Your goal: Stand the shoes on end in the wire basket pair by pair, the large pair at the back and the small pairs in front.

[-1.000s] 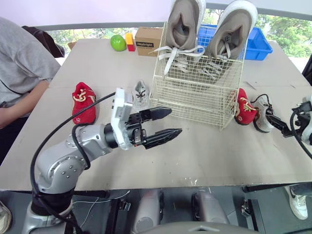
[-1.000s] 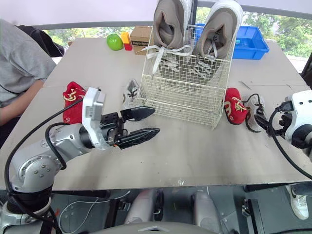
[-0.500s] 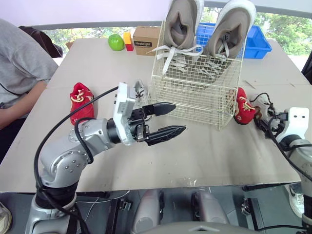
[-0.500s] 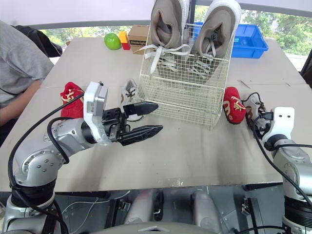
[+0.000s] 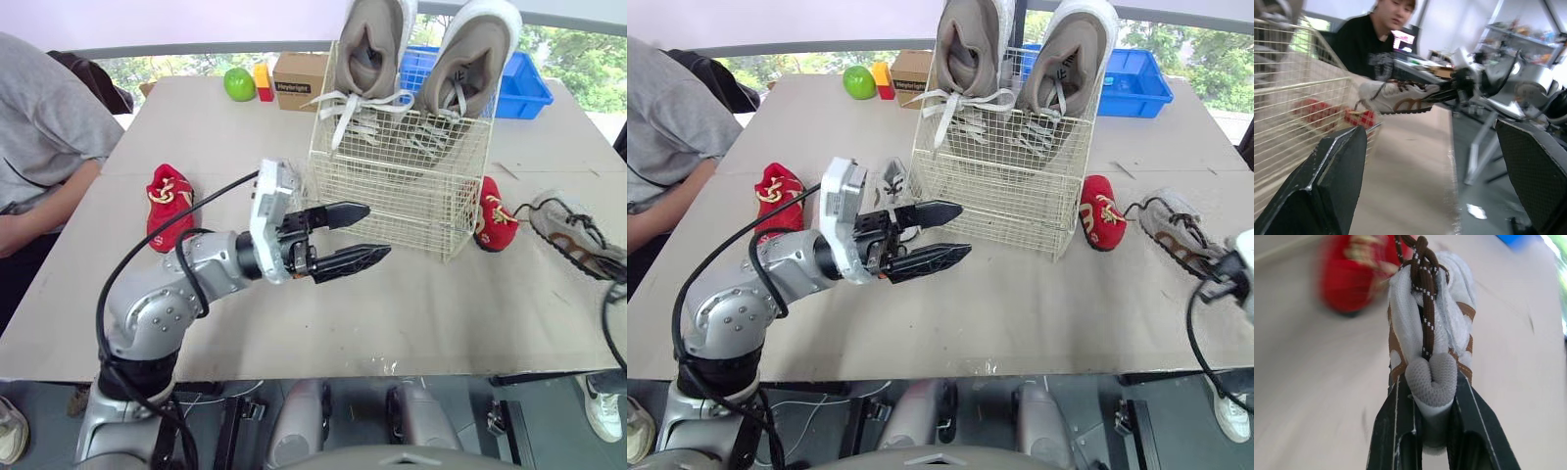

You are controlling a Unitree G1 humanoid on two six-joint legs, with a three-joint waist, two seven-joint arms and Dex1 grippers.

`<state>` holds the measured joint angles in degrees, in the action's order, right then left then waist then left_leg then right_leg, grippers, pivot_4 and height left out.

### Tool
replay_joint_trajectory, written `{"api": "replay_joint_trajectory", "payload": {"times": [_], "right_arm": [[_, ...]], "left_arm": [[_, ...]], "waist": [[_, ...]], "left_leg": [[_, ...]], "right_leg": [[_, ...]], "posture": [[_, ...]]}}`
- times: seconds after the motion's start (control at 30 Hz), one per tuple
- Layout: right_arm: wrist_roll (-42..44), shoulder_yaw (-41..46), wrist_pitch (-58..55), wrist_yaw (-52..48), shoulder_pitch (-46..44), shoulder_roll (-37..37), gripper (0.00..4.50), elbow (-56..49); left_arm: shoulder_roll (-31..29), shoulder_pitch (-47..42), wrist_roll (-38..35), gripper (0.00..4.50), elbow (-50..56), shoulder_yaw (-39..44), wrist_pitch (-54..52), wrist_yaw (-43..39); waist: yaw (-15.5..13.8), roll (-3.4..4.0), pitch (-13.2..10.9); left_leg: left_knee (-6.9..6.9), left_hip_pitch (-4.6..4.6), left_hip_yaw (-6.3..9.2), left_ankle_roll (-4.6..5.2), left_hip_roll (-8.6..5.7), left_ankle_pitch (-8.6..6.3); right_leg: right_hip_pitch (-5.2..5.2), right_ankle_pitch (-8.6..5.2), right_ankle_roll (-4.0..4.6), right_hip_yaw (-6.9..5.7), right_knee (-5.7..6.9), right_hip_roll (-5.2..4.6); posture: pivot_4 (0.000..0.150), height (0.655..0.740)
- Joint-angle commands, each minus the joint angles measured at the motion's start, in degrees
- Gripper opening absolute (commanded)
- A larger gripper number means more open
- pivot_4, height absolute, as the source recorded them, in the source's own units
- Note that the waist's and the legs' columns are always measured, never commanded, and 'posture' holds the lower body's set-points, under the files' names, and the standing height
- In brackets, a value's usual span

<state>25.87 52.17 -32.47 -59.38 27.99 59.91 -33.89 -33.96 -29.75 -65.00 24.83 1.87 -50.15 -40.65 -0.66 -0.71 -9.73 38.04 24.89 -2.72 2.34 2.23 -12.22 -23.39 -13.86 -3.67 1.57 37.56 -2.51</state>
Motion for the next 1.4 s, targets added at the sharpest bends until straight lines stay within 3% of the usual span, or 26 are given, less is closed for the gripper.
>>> {"api": "replay_joint_trajectory", "payload": {"times": [0.03, 0.1, 0.23, 0.33, 0.43, 0.67, 0.83, 1.0, 1.1, 1.13, 1.17, 1.33, 1.4], "right_arm": [[12.01, 9.79, -2.42, -19.20, -2.87, 8.99, 0.01, -7.21], [18.83, 1.89, 0.92, -16.61, -10.98, 15.46, 0.01, -8.79], [21.28, -20.25, 12.08, -10.52, -28.64, 22.52, 0.01, -9.16], [16.28, -36.93, 16.64, -8.81, -46.02, 20.29, 0.01, -7.02], [11.80, -48.62, 15.41, -8.99, -60.37, 14.15, 0.01, -4.66], [7.73, -54.92, 12.56, -10.54, -71.18, 7.99, 0.01, -2.58], [5.04, -56.00, 13.59, -11.55, -74.35, 5.39, 0.01, -1.57], [2.55, -57.01, 14.67, -11.94, -77.28, 2.27, 0.01, -0.32], [2.44, -56.98, 14.21, -12.53, -77.49, 1.43, 0.00, -0.46], [2.84, -56.79, 13.82, -12.97, -77.27, 1.43, 0.00, -0.76], [3.42, -56.56, 13.33, -13.27, -77.01, 1.46, 0.00, -1.02], [4.82, -56.04, 10.99, -13.87, -75.96, 1.81, 0.00, -1.32], [4.91, -56.42, 8.54, -12.47, -76.55, 1.19, 0.00, 0.10]], "left_arm": [[-0.46, -7.86, -2.05, 4.50, -6.62, -0.40, -3.03, -5.85], [-1.87, -14.18, 2.29, 4.50, -11.54, -5.41, -4.15, -13.32], [-3.48, -24.98, 10.19, 4.50, -21.44, -14.90, -4.92, -28.28], [-2.92, -30.77, 16.92, 4.50, -28.24, -21.22, -4.22, -35.01], [-2.96, -33.30, 23.56, 4.50, -32.27, -26.66, -1.84, -40.66], [-6.72, -32.92, 23.82, 4.50, -27.34, -28.30, -7.46, -51.06], [-9.63, -35.50, 13.19, 4.50, -26.74, -25.84, -19.57, -51.85], [-12.86, -32.55, 13.31, 4.50, -21.68, -27.83, -18.80, -51.85], [-11.98, -31.70, 14.56, 3.75, -21.96, -26.69, -18.89, -51.28], [-11.27, -31.85, 14.73, 3.16, -22.94, -25.83, -19.54, -50.71], [-10.86, -32.06, 14.93, 3.04, -23.90, -25.17, -19.81, -50.50], [-10.08, -31.59, 14.39, 0.82, -25.33, -22.54, -21.51, -49.79], [-9.57, -30.73, 13.87, 0.62, -25.70, -20.72, -21.88, -48.64]], "waist": [[1.03, -0.19, -0.12], [1.49, -0.36, -0.22], [1.24, -0.51, -0.39], [1.09, -0.39, -0.44], [1.24, -0.42, -0.46], [0.93, -0.38, -0.50], [1.13, -0.30, -0.55], [1.27, -0.27, -0.56], [1.15, -0.27, -0.56], [1.08, -0.28, -0.56], [0.99, -0.27, -0.56], [1.02, -0.27, -0.56], [1.07, -0.27, -0.56]], "left_leg": [[0.01, -0.09, 0.00, -0.01, 0.03, 0.00], [0.03, -0.15, 0.01, -0.01, 0.04, 0.00], [0.02, -0.11, 0.03, -0.23, 0.01, -0.13], [-0.09, 0.16, -0.05, 0.00, -0.06, -0.03], [0.19, 1.09, 0.03, 0.01, -0.09, -0.01], [0.19, 1.91, 0.14, -0.04, -0.10, 0.01], [0.33, 1.85, 0.14, 0.14, -0.07, -0.09], [0.58, 1.72, 0.07, 0.20, -0.08, -0.11], [0.72, 1.64, 0.07, 0.21, -0.08, -0.11], [0.75, 1.64, 0.07, 0.20, -0.08, -0.11], [0.77, 1.64, 0.07, 0.20, -0.08, -0.11], [0.84, 1.66, 0.06, 0.21, -0.09, -0.11], [0.84, 1.66, 0.07, 0.21, -0.08, -0.11]], "right_leg": [[0.05, 0.00, 0.00, 0.02, 0.01, 0.03], [0.08, 0.01, 0.01, 0.03, 0.04, 0.04], [-0.07, 0.04, 0.08, -0.16, -0.14, -0.27], [-0.21, 0.19, 0.33, -0.18, -0.36, -0.56], [-0.74, 0.24, 0.27, -0.25, -0.61, -0.50], [-1.52, 0.15, -0.29, -0.47, -0.30, -0.43], [-1.54, 0.11, -0.29, -0.55, 0.19, -0.43], [-1.47, 0.12, -0.17, -0.46, 0.42, -0.43], [-1.39, 0.13, -0.16, -0.46, 0.53, -0.42], [-1.38, 0.15, -0.18, -0.46, 0.54, -0.42], [-1.38, 0.16, -0.20, -0.47, 0.54, -0.42], [-1.36, 0.17, -0.23, -0.45, 0.56, -0.41], [-1.36, 0.17, -0.23, -0.45, 0.56, -0.39]], "posture": [[0.150, 0.7400], [0.150, 0.7400], [0.150, 0.7400], [0.150, 0.7400], [0.150, 0.7400], [0.150, 0.7400], [0.150, 0.7400], [0.150, 0.7400], [0.150, 0.7400], [0.150, 0.7400], [0.150, 0.7400], [0.150, 0.7400], [0.150, 0.7400]]}}
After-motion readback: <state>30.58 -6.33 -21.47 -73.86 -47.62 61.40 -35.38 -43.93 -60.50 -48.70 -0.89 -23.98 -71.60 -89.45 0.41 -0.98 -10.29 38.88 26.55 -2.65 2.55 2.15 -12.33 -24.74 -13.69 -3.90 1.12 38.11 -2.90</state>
